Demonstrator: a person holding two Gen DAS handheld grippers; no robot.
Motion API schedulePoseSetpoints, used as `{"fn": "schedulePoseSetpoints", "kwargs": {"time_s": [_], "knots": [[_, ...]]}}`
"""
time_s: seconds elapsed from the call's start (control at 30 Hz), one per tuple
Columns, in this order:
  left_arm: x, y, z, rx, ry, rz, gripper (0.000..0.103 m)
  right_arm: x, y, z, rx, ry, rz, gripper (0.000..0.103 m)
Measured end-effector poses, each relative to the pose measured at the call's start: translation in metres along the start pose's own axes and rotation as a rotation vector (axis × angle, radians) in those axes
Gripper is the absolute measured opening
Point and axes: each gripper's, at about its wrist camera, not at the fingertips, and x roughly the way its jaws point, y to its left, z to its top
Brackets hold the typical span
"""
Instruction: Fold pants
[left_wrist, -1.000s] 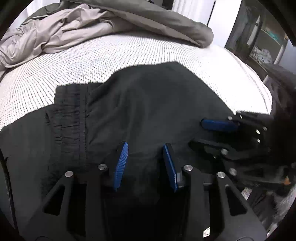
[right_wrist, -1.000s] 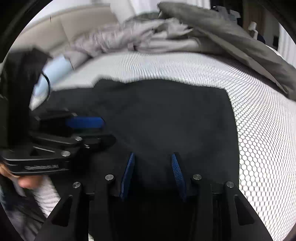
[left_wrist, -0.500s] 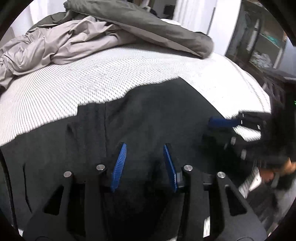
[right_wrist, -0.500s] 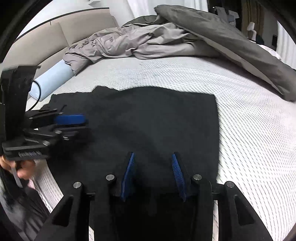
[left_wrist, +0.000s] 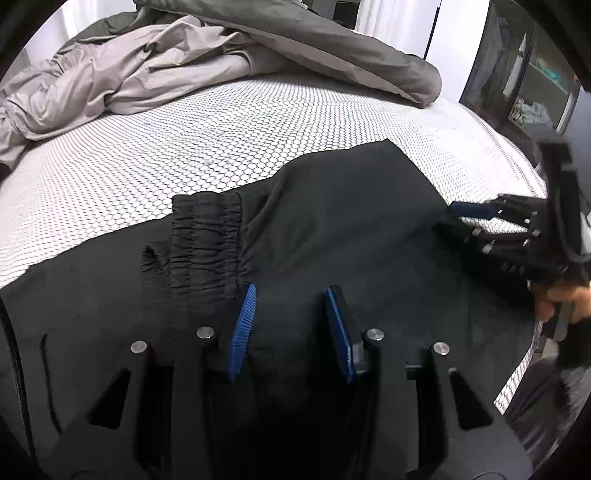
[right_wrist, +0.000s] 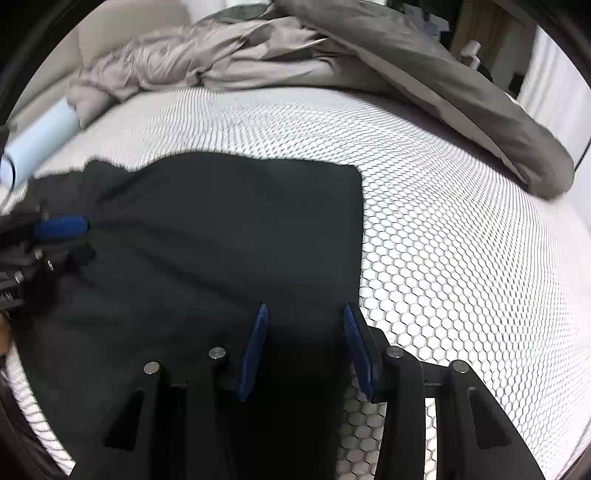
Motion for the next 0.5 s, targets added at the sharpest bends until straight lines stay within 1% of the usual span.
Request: {"fn": "schedulePoseSetpoints", "kwargs": {"time_s": [0.03, 0.1, 0.13, 0.2, 0.27, 0.33, 0.37, 0.4, 0.43, 0.5], "knots": [[-0.002, -0.002, 0.001, 0.003, 0.007, 0.013, 0.038, -0.003, -0.001, 0.002, 0.01, -0.009, 0.008, 0.043], [-0.013, -0.006, 0.005, -0.002, -0.002, 0.031, 0.038, -0.017, 0.001, 0.006, 0.026, -0.048, 0.059, 0.043], [-0.016, -0.007, 0.009, -0.009, -0.014, 0.022, 0.038, -0.022, 0.004, 0.01, 0.027, -0.069, 0.099, 0.043], [-0.014, -0.006, 0.024, -0.039, -0.031, -0.004, 0.041, -0.025, 0.009, 0.018, 0.032, -0.076, 0.153, 0.043], [0.002, -0.001, 0.037, -0.067, -0.016, 0.008, 0.041, -0.013, 0.023, 0.028, 0.037, -0.056, 0.202, 0.043], [0.022, 0.005, 0.04, -0.099, 0.034, 0.026, 0.041, 0.008, 0.03, 0.032, 0.052, -0.013, 0.246, 0.043], [0.029, 0.009, 0.038, -0.106, 0.047, 0.018, 0.041, 0.017, 0.033, 0.032, 0.063, 0.018, 0.252, 0.043], [0.031, 0.011, 0.036, -0.095, 0.044, 0.006, 0.041, 0.029, 0.035, 0.034, 0.045, 0.034, 0.231, 0.043], [0.03, 0.011, 0.035, -0.082, 0.038, -0.003, 0.041, 0.032, 0.035, 0.033, 0.024, 0.031, 0.214, 0.043], [0.025, 0.013, 0.032, -0.064, 0.027, -0.022, 0.04, 0.03, 0.031, 0.031, -0.021, 0.031, 0.133, 0.043]]}}
